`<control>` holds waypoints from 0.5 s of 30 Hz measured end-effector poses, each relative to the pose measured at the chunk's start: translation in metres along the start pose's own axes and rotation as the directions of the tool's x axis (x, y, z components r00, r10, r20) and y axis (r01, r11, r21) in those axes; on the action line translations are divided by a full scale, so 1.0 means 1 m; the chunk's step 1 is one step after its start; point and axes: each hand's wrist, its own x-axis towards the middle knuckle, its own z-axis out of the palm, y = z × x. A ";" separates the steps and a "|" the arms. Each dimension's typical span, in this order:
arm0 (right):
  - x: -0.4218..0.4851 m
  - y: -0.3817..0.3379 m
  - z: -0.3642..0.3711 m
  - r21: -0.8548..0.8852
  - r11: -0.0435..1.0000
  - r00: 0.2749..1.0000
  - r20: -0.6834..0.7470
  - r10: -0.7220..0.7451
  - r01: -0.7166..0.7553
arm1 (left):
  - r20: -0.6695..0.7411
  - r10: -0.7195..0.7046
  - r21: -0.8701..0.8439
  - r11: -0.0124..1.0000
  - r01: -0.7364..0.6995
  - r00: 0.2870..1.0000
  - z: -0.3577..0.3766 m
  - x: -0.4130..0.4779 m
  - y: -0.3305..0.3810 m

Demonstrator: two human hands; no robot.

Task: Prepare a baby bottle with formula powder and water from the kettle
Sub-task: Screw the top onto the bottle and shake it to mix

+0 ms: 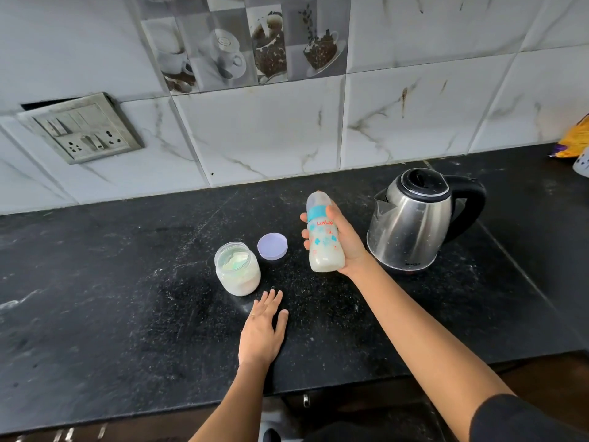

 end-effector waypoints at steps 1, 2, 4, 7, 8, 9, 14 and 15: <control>0.001 0.001 0.004 0.020 1.000 0.998 -0.058 -0.018 0.019 | 0.005 -0.004 0.000 1.000 0.004 1.000 0.000 0.000 0.000; 0.003 0.001 0.009 0.053 0.998 0.991 -0.137 -0.016 0.023 | 0.010 -0.006 0.001 1.000 0.006 1.000 0.000 0.000 0.001; 0.008 0.000 0.016 0.197 0.980 0.955 -0.295 0.028 0.032 | 0.011 -0.008 0.007 1.000 0.008 1.000 0.000 0.000 0.000; -0.001 0.003 0.020 0.253 0.966 0.962 -0.245 0.125 -0.061 | 0.003 -0.011 0.003 1.000 0.011 1.000 0.001 0.000 0.000; -0.006 0.004 0.019 0.130 0.984 0.982 -0.126 0.142 -0.125 | 0.001 -0.011 0.002 1.000 0.011 1.000 0.001 0.000 0.000; -0.011 0.006 0.016 -0.024 0.988 0.988 0.003 0.152 -0.152 | 0.001 -0.011 0.002 1.000 0.011 1.000 0.001 0.000 0.000; -0.010 0.000 0.023 0.174 0.985 0.999 -0.043 0.021 -0.014 | 0.006 -0.016 0.013 1.000 0.015 1.000 0.002 0.000 -0.001; -0.010 -0.003 0.023 0.240 0.970 0.994 -0.109 -0.009 0.035 | 0.010 -0.019 0.012 1.000 0.019 1.000 0.002 0.000 -0.001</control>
